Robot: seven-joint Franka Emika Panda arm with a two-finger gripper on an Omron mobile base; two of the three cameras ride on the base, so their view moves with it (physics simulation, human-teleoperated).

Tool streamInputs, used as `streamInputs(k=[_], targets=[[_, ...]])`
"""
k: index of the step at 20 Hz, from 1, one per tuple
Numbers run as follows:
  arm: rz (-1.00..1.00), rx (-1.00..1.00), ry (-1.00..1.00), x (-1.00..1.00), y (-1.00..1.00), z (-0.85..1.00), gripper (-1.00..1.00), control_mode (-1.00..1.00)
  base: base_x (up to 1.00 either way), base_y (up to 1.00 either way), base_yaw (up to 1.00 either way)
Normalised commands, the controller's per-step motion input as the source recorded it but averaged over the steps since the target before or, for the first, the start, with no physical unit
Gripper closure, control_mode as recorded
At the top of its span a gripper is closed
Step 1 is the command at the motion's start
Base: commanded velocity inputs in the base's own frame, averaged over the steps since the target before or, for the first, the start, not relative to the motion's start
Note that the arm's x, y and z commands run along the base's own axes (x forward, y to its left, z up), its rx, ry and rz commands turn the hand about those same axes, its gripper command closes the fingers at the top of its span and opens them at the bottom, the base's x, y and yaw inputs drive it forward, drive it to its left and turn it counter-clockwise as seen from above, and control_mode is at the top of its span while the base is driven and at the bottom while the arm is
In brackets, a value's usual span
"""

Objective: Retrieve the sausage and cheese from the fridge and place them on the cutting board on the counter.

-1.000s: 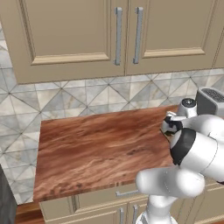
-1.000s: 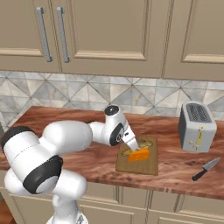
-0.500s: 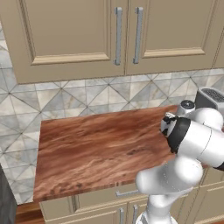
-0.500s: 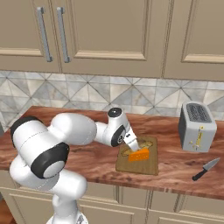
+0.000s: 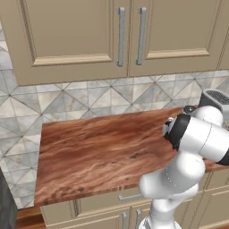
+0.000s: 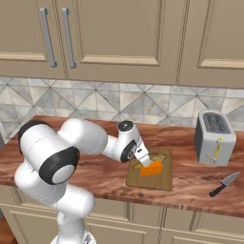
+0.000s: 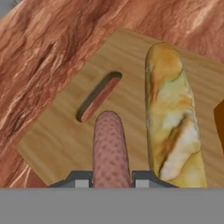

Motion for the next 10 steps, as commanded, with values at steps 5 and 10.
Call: streamInputs(k=[5,10], targets=[[0.0,0.02,0.0,0.03,-0.02,-0.07,1.0,-1.0,0.0,0.0,0.0],[0.0,0.02,0.0,0.01,-0.11,-0.03,1.0,-1.0,0.0,0.0,0.0]])
